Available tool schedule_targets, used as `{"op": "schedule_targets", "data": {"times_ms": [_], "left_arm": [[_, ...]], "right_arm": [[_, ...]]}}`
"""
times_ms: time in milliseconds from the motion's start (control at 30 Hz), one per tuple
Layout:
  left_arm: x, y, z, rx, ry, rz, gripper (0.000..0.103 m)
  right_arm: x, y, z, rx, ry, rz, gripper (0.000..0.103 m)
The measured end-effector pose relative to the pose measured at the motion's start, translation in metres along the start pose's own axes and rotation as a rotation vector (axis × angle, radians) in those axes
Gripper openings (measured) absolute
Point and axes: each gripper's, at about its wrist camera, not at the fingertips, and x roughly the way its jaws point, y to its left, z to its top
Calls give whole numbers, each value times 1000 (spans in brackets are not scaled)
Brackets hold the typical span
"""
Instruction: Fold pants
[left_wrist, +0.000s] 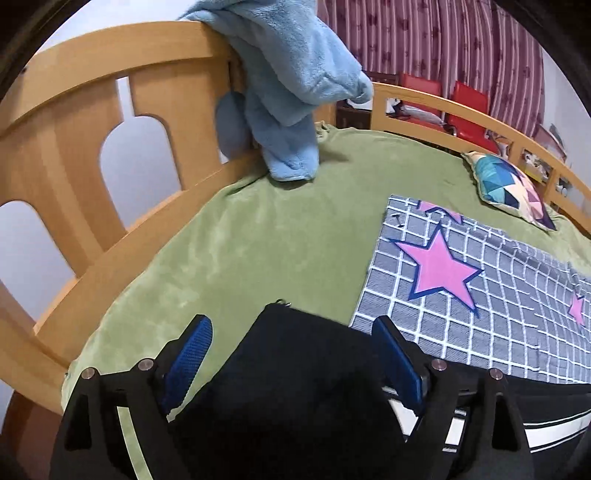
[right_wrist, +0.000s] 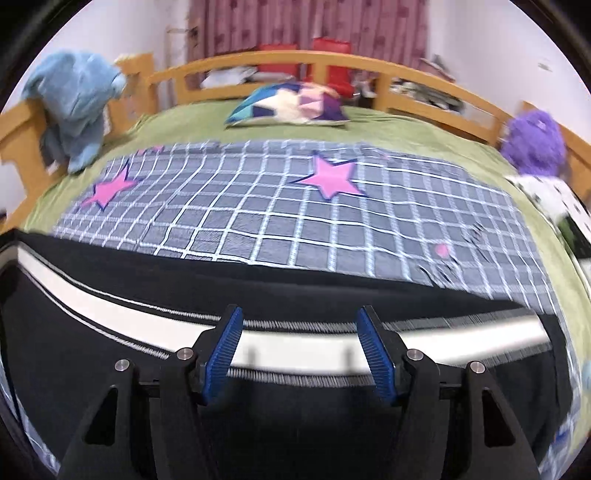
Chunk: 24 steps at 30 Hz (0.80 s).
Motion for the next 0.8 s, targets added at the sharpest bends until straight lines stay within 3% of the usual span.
{"op": "schedule_targets", "data": {"times_ms": [367,400,467,500,633,800], "left_arm": [[3,-20,-26,69,85,-62,88],[2,-18,-29,70,87,-60,88],[-1,-9,-36,64,93,-50,88],[-2,-5,-39,56,96,-51,88],[1,12,-50,29,126,-48,88],[3,26,-53,3,135,-53,88]], "right_arm": [[91,11,22,-94,184,158,64],[94,11,21,-104,183,157,59],[98,17,18,-148,167,133,20],[97,19,17,-165,159,131,9],[84,24,18,-187,101,115,3],[56,8,42,-75,-15,150,3]]}}
